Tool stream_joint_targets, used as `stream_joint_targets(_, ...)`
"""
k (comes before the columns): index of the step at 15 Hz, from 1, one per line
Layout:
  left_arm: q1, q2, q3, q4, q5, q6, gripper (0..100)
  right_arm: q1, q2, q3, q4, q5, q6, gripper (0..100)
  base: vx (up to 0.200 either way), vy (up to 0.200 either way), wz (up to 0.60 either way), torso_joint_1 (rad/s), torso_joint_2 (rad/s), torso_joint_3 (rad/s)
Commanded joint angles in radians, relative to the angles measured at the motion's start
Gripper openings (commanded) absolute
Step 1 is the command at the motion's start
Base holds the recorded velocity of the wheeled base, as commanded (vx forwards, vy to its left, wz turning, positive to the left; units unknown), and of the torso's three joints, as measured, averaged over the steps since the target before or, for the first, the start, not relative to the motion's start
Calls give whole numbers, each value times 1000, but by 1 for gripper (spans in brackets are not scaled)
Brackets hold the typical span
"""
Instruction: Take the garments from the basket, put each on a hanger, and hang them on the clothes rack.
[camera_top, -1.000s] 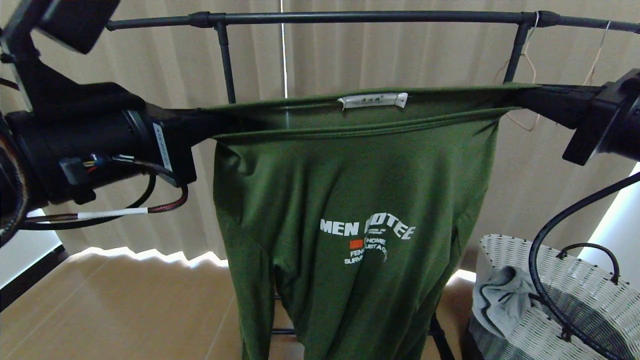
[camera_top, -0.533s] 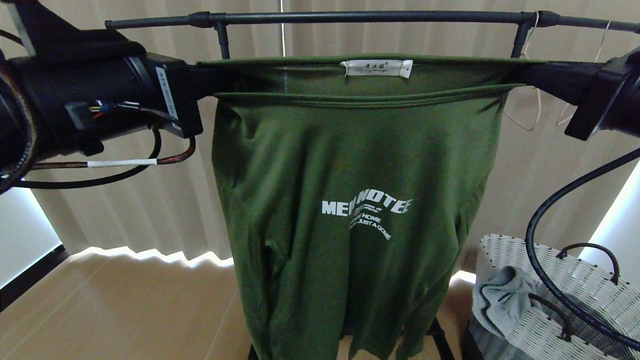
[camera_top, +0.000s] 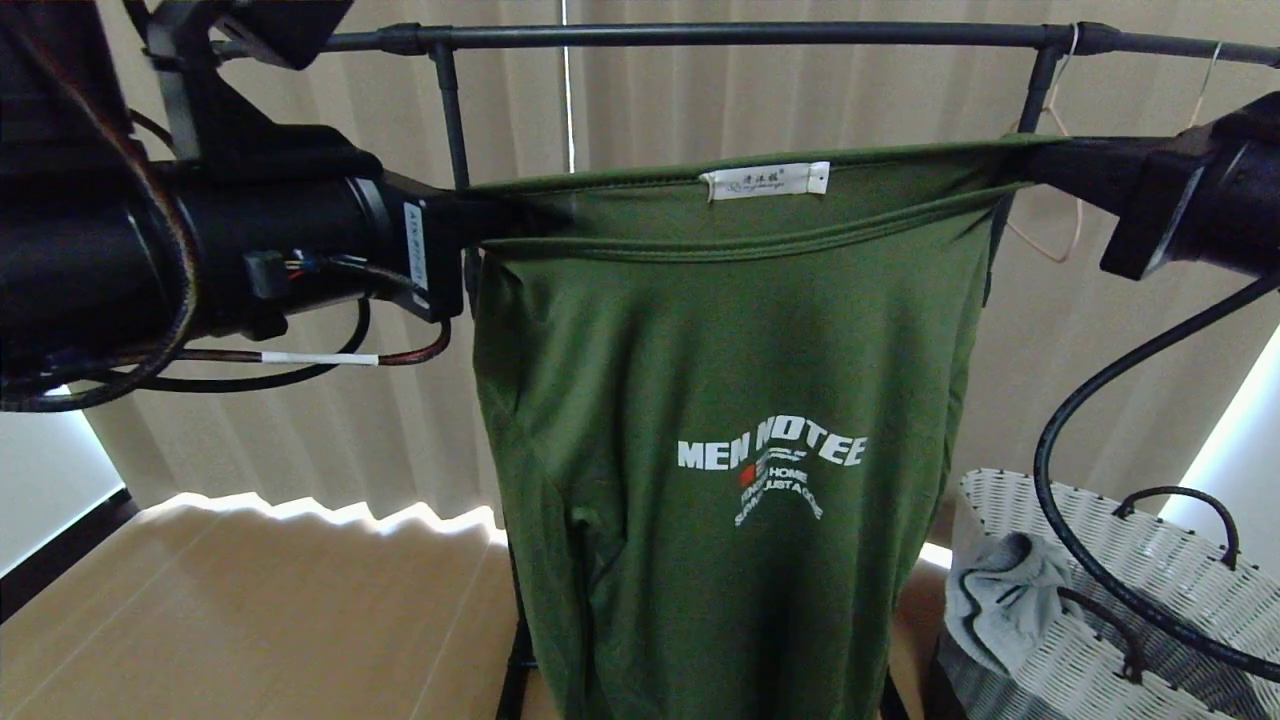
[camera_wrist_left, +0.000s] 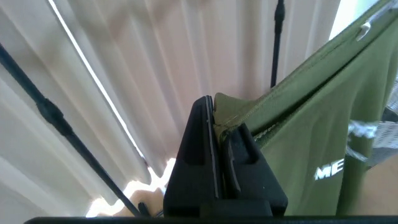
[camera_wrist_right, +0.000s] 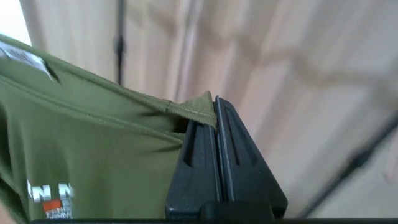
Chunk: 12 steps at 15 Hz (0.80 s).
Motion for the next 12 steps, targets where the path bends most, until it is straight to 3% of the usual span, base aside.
stream_joint_targets(1,1,71,-29,-8,4,-1,0,-19,-20,4,36,-9,1,0,0,0,0,0,0,0)
stream_joint_targets(4,1,138,-108,-10,4,-8,0,-19,-123,11,155,-1,1,0,0,0,0,0,0,0)
stream_joint_targets(7,2,177,-128,-45,5,-4,0,-2,-158,34,180,0,-1,0,0,0,0,0,0,0)
stream_joint_targets(12,2,181,-116,-57,8,-4,0,147,-216,70,200,-3,-17,0,0,0,0,0,0,0)
